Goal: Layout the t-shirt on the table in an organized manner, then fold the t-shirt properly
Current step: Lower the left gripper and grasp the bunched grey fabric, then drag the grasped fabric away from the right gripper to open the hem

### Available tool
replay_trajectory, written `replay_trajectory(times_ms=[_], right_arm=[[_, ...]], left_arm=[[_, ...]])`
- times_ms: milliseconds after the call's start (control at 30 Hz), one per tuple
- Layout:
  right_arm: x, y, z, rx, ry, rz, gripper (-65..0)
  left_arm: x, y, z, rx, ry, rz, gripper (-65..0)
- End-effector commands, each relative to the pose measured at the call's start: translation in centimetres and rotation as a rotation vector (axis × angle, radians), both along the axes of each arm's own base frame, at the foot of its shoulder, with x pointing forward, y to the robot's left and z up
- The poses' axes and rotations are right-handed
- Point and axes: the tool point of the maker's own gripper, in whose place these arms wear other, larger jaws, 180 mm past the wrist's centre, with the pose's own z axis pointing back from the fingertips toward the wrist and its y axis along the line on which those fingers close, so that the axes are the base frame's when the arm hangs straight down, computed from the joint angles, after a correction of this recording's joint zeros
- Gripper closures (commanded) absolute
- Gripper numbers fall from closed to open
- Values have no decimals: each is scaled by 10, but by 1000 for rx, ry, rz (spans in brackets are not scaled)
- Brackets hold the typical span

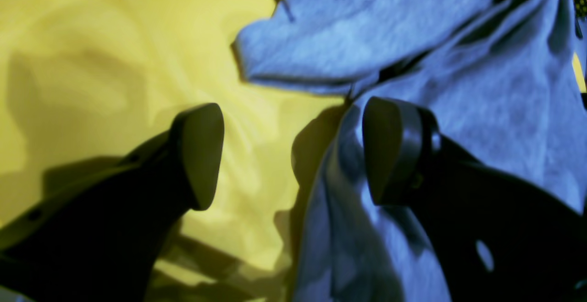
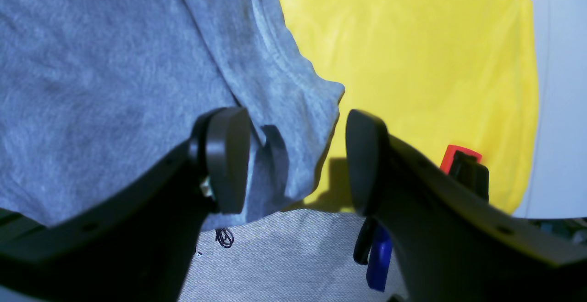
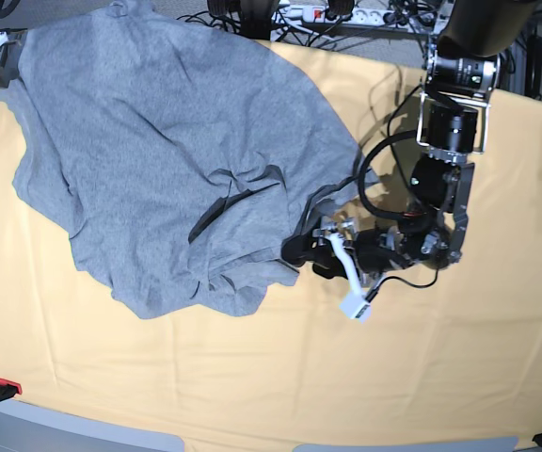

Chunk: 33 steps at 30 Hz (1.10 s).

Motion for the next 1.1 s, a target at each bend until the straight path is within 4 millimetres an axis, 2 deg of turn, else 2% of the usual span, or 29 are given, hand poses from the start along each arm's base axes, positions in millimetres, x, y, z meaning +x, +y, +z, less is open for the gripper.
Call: replay_trajectory(times_ms=[0, 233, 400, 867, 933, 967, 1067], right_arm=[[4, -1, 9, -19, -24, 16, -351], [4, -1, 9, -19, -24, 17, -351], [4, -1, 9, -19, -24, 17, -351], [4, -1, 9, -20, -24, 18, -351], [4, -1, 9, -19, -25, 18, -351], [4, -1, 9, -19, -25, 18, -351], [4, -1, 9, -20, -24, 18, -351]], left_arm=[[11, -6, 16, -17, -41, 5, -479], [13, -29, 11, -15, -58, 32, -479], [25, -24, 1, 52, -75, 117, -479], [42, -9, 0, 103, -116, 231, -473], [42, -10, 1, 99, -118, 230, -397], [42, -11, 1, 96, -118, 230, -321], [41, -16, 1, 91, -117, 226, -15]])
